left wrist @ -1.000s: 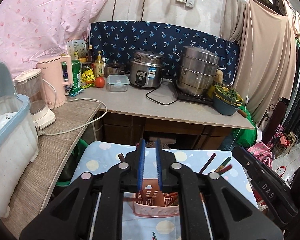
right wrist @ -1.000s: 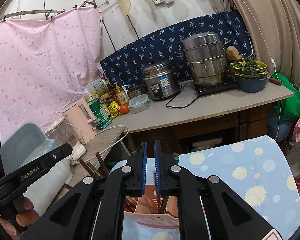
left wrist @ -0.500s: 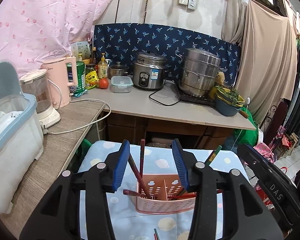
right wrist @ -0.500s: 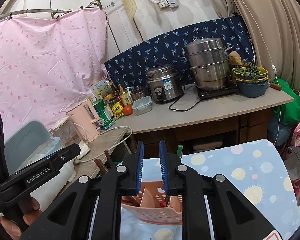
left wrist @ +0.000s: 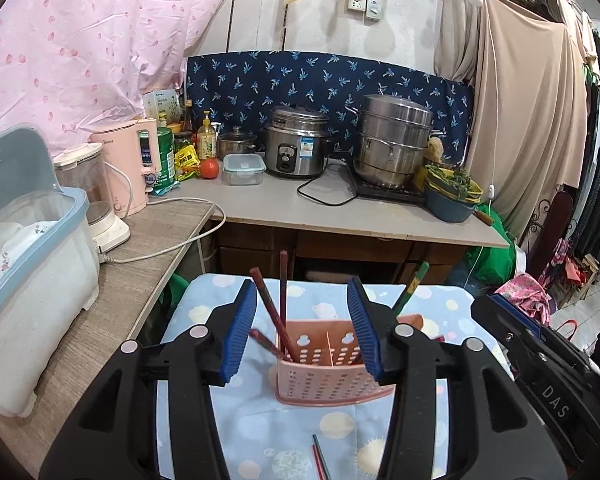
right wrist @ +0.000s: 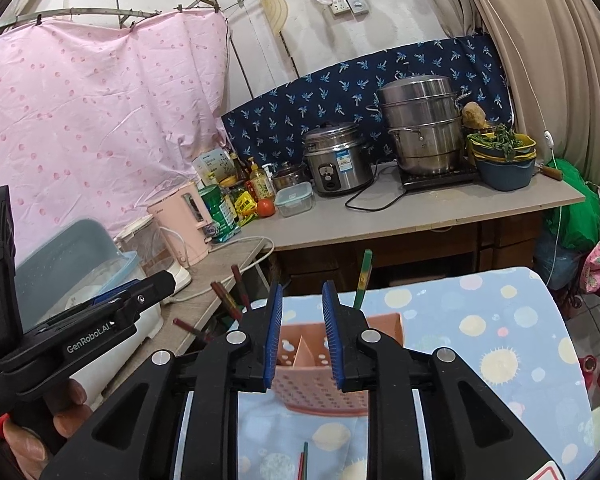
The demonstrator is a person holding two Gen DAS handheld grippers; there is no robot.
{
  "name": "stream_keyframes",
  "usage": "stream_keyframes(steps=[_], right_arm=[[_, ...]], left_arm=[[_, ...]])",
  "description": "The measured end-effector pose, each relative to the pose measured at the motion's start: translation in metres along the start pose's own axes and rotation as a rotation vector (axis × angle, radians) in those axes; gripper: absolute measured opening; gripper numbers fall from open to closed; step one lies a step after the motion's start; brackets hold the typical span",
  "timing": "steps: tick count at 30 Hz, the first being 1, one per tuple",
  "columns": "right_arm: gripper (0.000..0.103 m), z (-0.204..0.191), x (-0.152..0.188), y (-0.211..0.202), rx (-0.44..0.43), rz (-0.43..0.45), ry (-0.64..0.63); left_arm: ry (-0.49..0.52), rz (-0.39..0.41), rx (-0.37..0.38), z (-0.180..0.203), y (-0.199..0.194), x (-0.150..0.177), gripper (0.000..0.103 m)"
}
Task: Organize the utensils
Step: 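Move both open tools back to the last red and green chopsticks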
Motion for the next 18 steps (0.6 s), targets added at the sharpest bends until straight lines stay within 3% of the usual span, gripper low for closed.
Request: stream_keyframes(steps=[15, 18], right_arm=[[0.021, -0.014, 0.102, -0.031, -0.021, -0.163, -0.014], [0.021, -0.015, 0.123, -0.037, -0.022, -0.193, -0.013]], left_arm=[[0.008, -0.126, -0.051, -0.022, -0.017, 0.091, 0.046], [0.004, -0.15, -0.068, -0.028, -0.02, 0.11, 0.053]])
Point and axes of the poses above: each gripper's, at about its wrist camera, not at the fingertips, and y roughly the way its jaws point, z to its right, x to its underside, the point moved 2 cm from there along y, roughly the way its jaws point, and after that the axes turned 7 degrees about -y, right-handed, at the moved point
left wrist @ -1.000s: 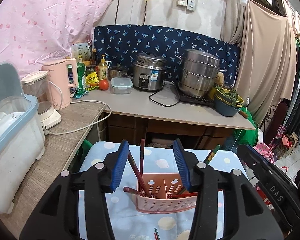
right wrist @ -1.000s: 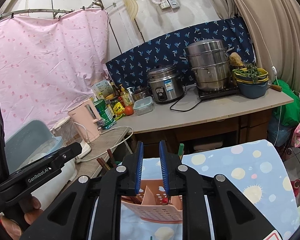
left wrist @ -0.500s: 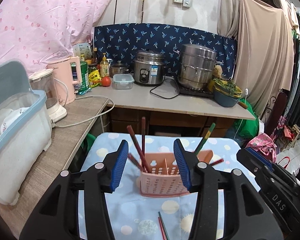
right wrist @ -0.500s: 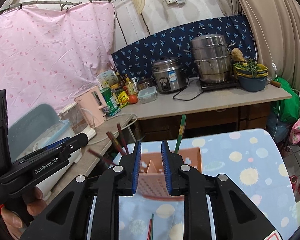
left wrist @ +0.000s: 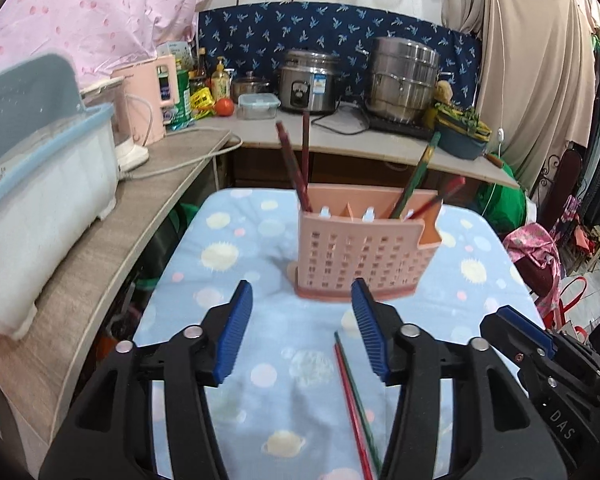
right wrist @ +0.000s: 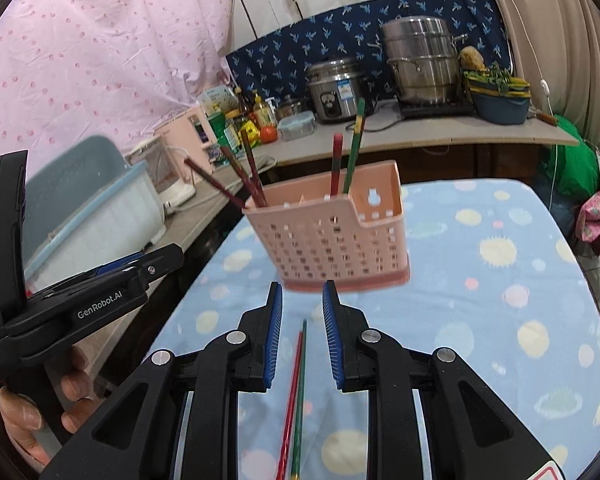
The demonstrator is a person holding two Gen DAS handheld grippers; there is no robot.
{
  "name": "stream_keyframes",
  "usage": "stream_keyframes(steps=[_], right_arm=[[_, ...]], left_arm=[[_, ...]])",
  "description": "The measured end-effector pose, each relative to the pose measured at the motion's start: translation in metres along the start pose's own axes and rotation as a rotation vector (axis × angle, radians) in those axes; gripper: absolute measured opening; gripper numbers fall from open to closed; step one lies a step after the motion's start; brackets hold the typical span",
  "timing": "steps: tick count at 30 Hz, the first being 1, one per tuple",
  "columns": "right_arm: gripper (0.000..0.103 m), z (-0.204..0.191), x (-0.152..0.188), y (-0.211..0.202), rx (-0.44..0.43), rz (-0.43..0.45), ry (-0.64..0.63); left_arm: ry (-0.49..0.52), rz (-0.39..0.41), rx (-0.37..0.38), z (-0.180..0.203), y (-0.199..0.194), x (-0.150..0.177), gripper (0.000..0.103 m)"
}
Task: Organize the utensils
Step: 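Move both open tools back to the last red and green chopsticks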
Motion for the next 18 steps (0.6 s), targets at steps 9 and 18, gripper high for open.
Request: stream_keyframes(steps=[9, 18], right_arm=[[0.021, -0.011, 0.059, 0.001, 0.025, -0.083, -0.028], [0.021, -0.026, 0.121, 0.005, 0.017, -0.186, -0.034]], left_arm=[[0.022, -0.094, -0.02, -0.007, 0.002, 0.062, 0.06], [0.02, -0.199, -0.064, -0.025, 0.011, 0.12, 0.061]])
Point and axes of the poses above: each gripper's, at about its wrist camera, not at the fingertips, and y roughly the way its jaws point, z to its right, x to its underside, the point moved 2 cm from there along y, roughly the way its jaws point, and after that the axes turned 7 degrees about -y, right-handed, at the moved point
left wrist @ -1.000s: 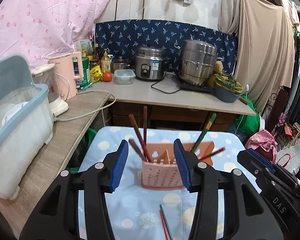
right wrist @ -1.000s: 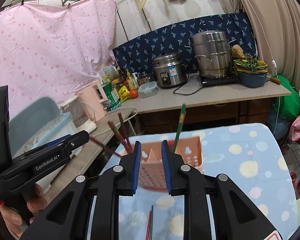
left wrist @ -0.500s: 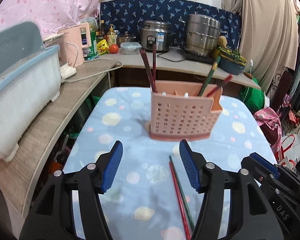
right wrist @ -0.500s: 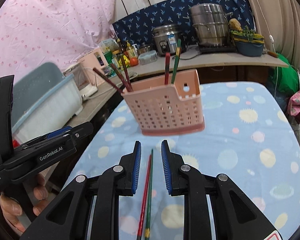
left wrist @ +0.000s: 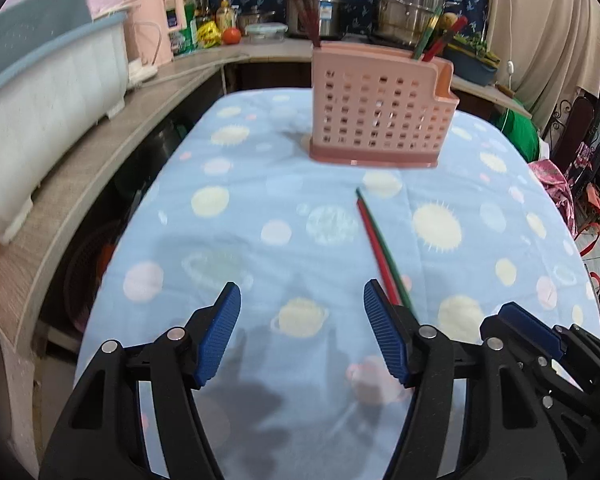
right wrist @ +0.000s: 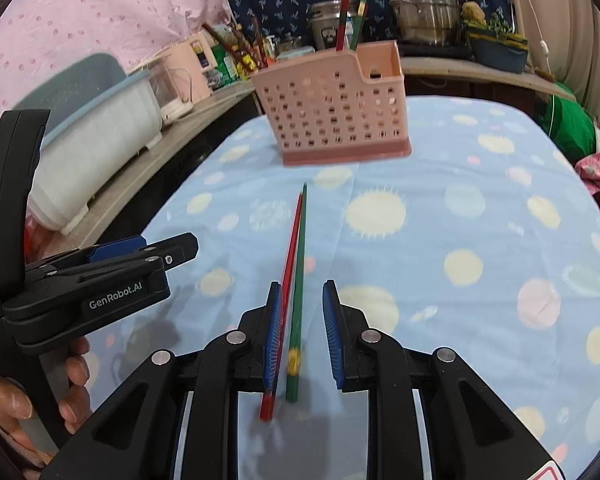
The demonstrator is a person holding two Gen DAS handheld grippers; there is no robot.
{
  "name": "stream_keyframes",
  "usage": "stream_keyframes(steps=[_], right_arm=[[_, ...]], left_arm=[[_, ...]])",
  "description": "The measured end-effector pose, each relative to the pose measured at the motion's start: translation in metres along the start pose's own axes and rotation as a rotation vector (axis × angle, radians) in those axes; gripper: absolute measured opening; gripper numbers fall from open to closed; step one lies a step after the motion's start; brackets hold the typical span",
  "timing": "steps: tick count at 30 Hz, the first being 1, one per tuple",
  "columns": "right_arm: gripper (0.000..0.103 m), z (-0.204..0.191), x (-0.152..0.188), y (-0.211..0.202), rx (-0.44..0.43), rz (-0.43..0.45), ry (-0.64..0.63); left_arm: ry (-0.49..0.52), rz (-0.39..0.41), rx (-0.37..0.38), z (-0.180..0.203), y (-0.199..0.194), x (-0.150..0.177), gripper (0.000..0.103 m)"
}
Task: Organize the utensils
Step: 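Move both open tools back to the last red and green chopsticks, then grasp the green chopstick with the right tool while the left tool grasps the red one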
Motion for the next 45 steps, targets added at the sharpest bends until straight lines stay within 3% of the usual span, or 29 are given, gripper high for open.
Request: stream_keyframes(steps=[5, 16, 27, 45], right_arm=[[0.021, -0.006, 0.022, 0.01, 0.002, -0.047, -0.002], [0.019, -0.009, 0.036, 0.019, 0.016, -0.087, -0.012], [0.007, -0.01, 0.042, 0.023, 0.067, -0.094, -0.052], [0.007, 0.029, 0.059, -0.004, 0.121, -0.077, 0.047]], left_arm=[[0.0, -0.057, -0.015, -0.007, 0.011, 0.022, 0.062], [0.011, -0.093, -0.019, -0.01, 0.014, 0.042, 0.067], [0.014, -0.102, -0.026, -0.009, 0.015, 0.045, 0.074], [0.084, -0.125, 0.063, 0.032, 0.008, 0.063, 0.084]])
Point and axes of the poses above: each gripper's, at about its wrist camera, not at the fingertips, and y roughly the way its jaws point, z to its right, x to its underside, the point moved 2 cm from there along y, roughly the way its jaws point, and after that the axes turned 7 degrees about -y, right-handed, at the moved point
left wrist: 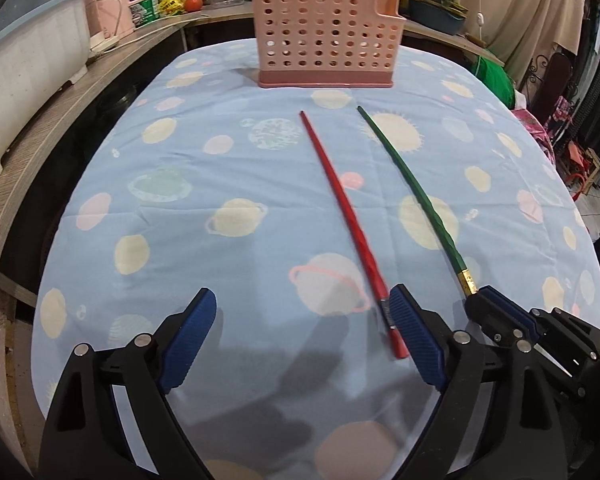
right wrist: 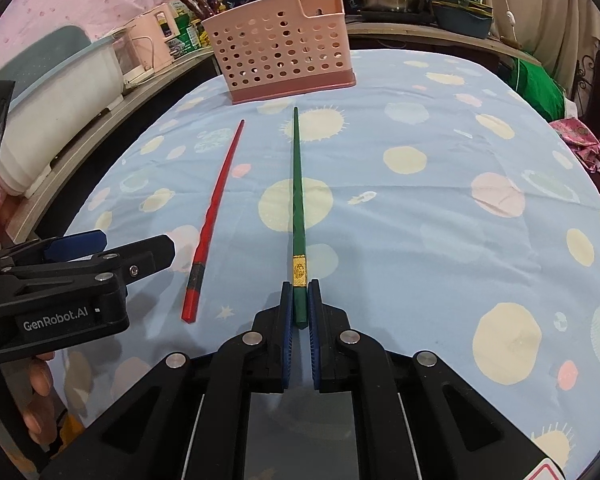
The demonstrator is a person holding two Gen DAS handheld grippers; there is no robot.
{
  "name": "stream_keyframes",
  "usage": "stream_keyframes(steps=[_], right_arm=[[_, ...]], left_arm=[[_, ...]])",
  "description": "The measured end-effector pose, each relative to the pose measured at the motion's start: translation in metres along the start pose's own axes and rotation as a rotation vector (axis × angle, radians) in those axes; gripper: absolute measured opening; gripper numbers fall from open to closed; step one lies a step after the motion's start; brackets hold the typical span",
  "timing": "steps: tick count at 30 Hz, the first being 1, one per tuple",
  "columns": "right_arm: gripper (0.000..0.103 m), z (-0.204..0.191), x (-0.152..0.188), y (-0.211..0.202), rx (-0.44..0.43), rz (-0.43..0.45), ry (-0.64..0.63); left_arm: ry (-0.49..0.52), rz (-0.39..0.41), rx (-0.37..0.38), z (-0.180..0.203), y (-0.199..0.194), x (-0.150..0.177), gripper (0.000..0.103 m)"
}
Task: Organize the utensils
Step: 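Grasp the green chopstick with the right tool while the left tool grasps the red one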
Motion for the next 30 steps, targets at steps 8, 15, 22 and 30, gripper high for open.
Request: stream_keyframes(steps=[8, 15, 22, 30], right_arm=[[0.007, 0.01, 0.006, -0.005, -0.003, 0.002, 0.028], [0.007, 0.01, 0.007, -0.005, -0.005, 0.004, 0.03], [0.007, 0.01, 0.007, -0.005, -0.005, 0.003, 0.03], [0.007, 0.01, 0.007, -0.005, -0.006, 0.002, 0.028]], left_arm=[[0.038, -0.038, -0.004, 0.019, 0.014, 0.01, 0.085], [0.037, -0.055, -0.012, 0.02, 0.021, 0.014, 0.081], [0.058, -0.037, 0.0, 0.022, 0.018, 0.014, 0.056], [0.062, -0.036, 0.029, 0.021, 0.014, 0.013, 0.015]])
Point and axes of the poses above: each gripper's, at about its wrist camera, not at the fingertips, and y roughly the way its jaws point, z to its right, x to its underside, the point moved 2 cm from there along y, roughly the way its jaws point, and after that the axes turned 7 degrees about -y, right-handed, at the moved point
